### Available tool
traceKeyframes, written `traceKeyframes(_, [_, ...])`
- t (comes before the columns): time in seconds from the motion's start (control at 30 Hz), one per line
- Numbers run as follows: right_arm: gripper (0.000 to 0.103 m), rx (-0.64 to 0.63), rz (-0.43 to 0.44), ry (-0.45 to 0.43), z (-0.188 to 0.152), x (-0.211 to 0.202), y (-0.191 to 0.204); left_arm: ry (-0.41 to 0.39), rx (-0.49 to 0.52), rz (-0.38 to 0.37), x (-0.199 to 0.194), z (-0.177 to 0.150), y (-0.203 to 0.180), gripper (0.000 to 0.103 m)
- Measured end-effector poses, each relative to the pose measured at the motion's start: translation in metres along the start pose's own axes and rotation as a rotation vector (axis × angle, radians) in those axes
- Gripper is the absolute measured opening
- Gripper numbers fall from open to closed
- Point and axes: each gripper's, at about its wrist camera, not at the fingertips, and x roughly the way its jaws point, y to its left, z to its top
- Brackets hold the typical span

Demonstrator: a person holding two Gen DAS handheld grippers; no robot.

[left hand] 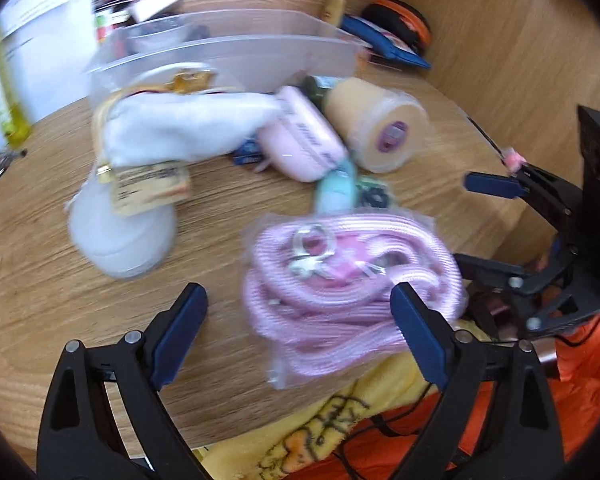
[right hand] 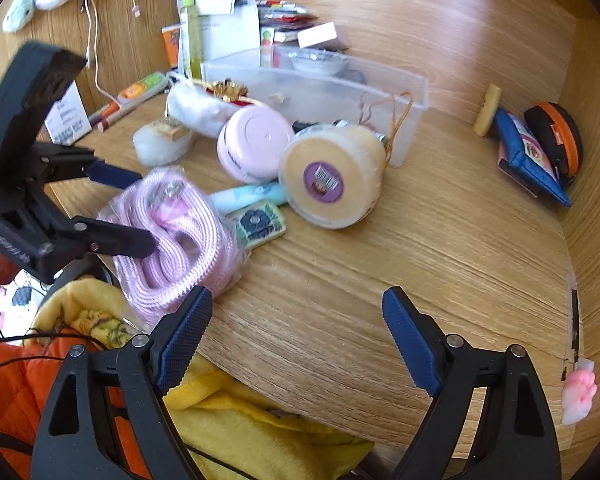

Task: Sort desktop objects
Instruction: 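Move the left tool back to the desk and grasp the bagged pink rope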

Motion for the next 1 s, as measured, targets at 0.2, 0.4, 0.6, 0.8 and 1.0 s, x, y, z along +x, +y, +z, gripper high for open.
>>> traceKeyframes(0.2, [0.085, 0.025, 0.036, 0.029, 0.001, 0.014, -0.004, 0.016, 0.052, -0.041, 0.006, 0.005, -0.017, 0.093])
traceKeyframes(0.4, [0.082, 0.032, 0.029, 0.017, 0.009, 0.021, -0.003, -0.004, 0.025, -0.039, -0.001, 0.006, -0.013, 0.087])
traceKeyframes(0.6, [0.071, 0.088, 0.044, 0.011, 0.024, 0.031, -0.007, -0.051, 0.029, -0.001, -0.016, 0.004, -0.008, 0.070])
traceKeyframes(0.8, [0.069, 0.127, 0.059, 0.025, 0.033, 0.041, -0.005, -0.168, 0.036, 0.011, -0.042, 0.017, -0.011, 0.067])
traceKeyframes(1.0, [0.069, 0.078, 0.030, 0.042, 0.039, 0.049, 0.009, -0.254, 0.109, 0.035, -0.053, 0.040, -0.032, 0.057])
